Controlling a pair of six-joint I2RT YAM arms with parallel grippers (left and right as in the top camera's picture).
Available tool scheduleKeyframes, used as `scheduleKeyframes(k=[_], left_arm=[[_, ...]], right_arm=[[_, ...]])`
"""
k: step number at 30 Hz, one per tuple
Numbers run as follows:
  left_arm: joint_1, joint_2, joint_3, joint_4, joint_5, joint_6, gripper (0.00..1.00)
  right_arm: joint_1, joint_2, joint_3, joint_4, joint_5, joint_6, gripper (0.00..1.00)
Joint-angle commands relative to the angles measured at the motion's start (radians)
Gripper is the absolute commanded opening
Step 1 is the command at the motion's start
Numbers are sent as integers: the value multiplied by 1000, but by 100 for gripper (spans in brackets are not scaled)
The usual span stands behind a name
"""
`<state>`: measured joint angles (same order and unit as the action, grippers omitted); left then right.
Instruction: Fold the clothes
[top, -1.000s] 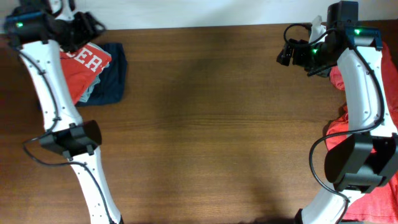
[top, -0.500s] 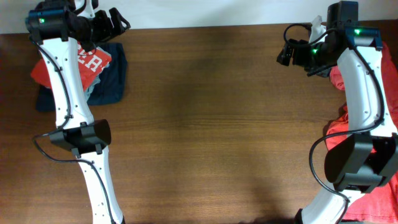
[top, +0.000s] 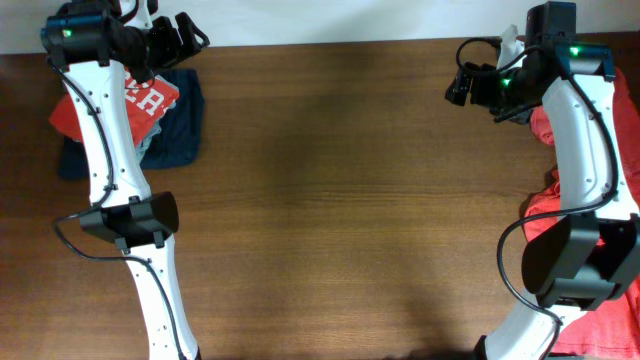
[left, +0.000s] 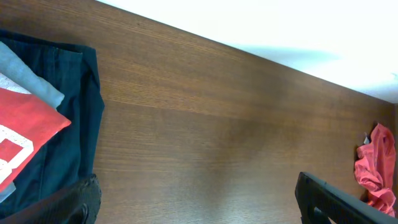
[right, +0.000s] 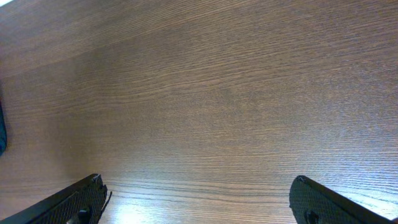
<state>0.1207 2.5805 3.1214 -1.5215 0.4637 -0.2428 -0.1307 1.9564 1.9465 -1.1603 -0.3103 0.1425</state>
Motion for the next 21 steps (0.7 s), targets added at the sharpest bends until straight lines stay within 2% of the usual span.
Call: scheduleKeyframes(k=[1, 16, 21], left_arm=[[2, -27, 14, 2, 0, 5, 99], [2, -27, 14, 2, 0, 5, 99], [2, -27, 14, 2, 0, 5, 99]], right_arm=[[-1, -2, 0, -3, 9, -3, 99], [-1, -5, 0, -3, 9, -3, 99], [0, -63, 0, -3, 9, -3, 99]])
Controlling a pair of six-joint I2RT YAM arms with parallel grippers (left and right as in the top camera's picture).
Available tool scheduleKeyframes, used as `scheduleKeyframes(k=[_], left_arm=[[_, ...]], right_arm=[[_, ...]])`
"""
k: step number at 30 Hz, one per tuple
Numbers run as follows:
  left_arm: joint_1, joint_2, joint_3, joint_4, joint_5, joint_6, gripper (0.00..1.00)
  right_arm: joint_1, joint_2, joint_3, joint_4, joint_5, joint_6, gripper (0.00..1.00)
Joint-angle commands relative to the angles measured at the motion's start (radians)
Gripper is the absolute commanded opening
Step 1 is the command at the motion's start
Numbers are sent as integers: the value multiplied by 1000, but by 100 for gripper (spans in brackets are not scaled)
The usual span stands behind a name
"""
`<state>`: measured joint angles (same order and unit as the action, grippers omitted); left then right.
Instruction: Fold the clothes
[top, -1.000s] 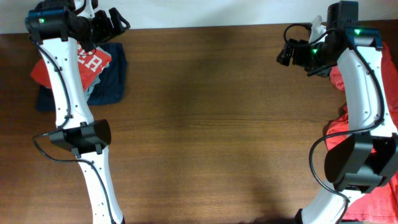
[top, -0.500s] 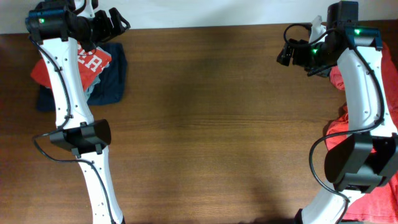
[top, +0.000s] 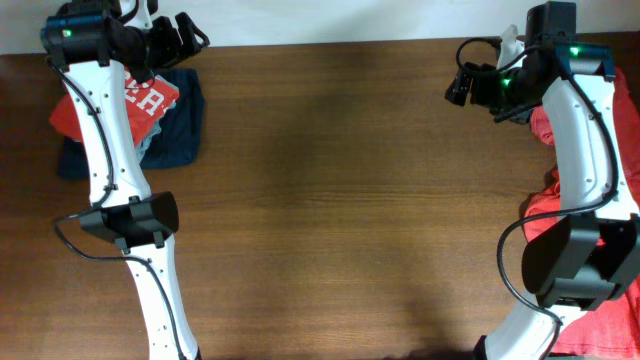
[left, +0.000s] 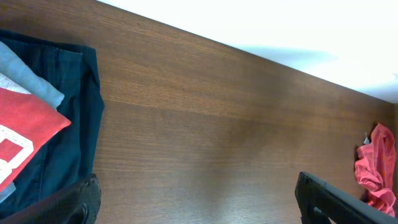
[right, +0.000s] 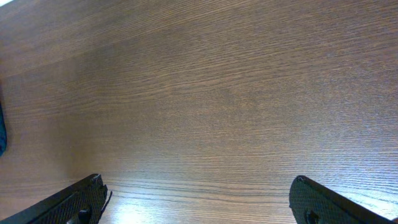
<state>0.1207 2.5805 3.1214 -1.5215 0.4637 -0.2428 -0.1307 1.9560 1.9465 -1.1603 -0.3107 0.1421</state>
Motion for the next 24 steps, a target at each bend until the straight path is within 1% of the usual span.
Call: scheduleKeyframes(k=[1, 5, 12, 16, 21, 24], left_arm=[[2, -27, 14, 2, 0, 5, 99], [2, -27, 14, 2, 0, 5, 99], [2, -27, 14, 2, 0, 5, 99], [2, -27, 14, 2, 0, 5, 99], [2, -27, 14, 2, 0, 5, 99], [2, -27, 14, 2, 0, 5, 99]], right_arm=[[0, -82, 0, -3, 9, -3, 99], [1, -197, 0, -3, 9, -3, 99], [48, -551, 0, -4, 9, -3, 99], [92, -746, 0, 2, 48, -4, 98], [161, -950, 0, -90, 113, -3, 99], [188, -1073, -11, -157, 116, -3, 99]])
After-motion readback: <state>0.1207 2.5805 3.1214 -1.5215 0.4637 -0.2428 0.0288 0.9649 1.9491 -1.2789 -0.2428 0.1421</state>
